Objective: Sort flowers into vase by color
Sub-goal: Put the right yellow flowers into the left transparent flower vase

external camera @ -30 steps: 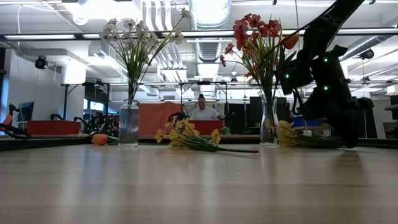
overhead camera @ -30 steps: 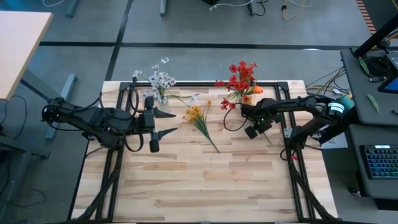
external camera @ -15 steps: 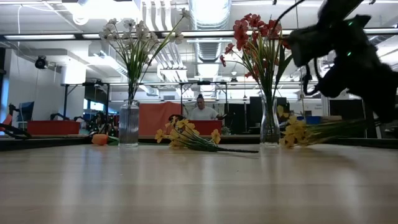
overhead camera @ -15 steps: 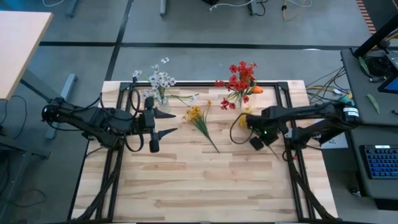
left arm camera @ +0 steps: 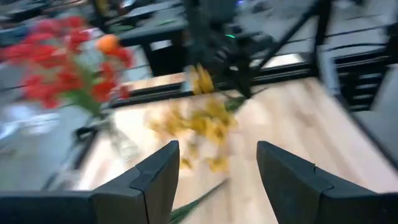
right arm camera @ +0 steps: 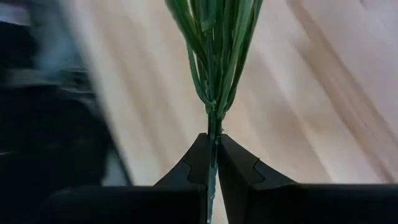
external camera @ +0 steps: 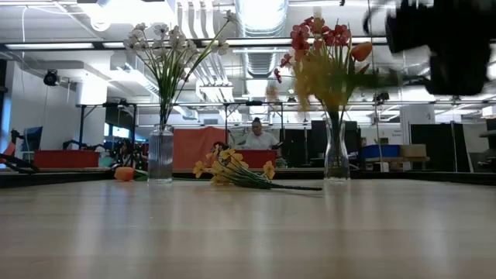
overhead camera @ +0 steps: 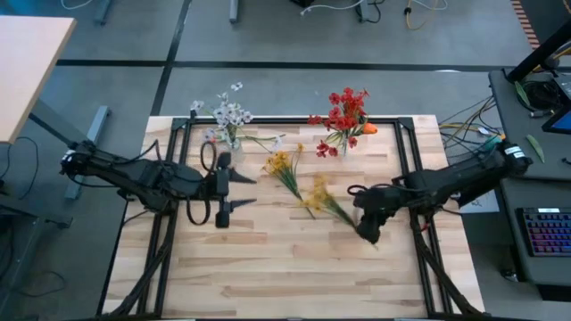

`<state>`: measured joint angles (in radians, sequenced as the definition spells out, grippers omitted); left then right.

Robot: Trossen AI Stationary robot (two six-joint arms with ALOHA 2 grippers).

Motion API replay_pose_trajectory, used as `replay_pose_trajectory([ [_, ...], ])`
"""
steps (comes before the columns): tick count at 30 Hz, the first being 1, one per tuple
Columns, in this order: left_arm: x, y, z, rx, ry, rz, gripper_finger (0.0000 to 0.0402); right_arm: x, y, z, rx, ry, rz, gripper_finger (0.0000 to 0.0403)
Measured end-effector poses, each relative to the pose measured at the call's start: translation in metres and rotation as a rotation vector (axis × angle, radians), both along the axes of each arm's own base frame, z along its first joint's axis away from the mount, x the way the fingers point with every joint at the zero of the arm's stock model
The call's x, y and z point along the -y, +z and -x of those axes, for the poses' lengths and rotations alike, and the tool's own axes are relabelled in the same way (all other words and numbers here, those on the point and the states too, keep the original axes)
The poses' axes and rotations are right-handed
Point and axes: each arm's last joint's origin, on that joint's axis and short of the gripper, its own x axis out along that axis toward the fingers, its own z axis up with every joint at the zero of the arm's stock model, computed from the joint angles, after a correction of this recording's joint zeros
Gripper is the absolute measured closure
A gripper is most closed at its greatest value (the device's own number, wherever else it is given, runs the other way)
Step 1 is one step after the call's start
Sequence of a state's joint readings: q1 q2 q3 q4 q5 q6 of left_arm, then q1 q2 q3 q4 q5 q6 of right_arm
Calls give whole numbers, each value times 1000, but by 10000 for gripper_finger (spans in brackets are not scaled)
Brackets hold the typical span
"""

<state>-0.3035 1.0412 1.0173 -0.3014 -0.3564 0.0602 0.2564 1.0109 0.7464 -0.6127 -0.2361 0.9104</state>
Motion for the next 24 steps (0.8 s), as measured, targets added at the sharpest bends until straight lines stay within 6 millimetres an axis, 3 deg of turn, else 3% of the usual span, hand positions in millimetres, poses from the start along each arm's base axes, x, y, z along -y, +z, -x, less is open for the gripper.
replay_pose_trajectory([
  [7,6,-36,-8,82,-109,26,203,-12,27,-25,525,227,133,390],
  [14,8,-70,-16,263,-109,71,203,-11,35,-64,940,299,466,390],
  [17,10,-80,-23,347,-109,92,203,-10,38,-82,1037,315,555,390],
  [24,19,-90,-53,383,-110,90,202,-7,47,-126,1047,336,688,390],
])
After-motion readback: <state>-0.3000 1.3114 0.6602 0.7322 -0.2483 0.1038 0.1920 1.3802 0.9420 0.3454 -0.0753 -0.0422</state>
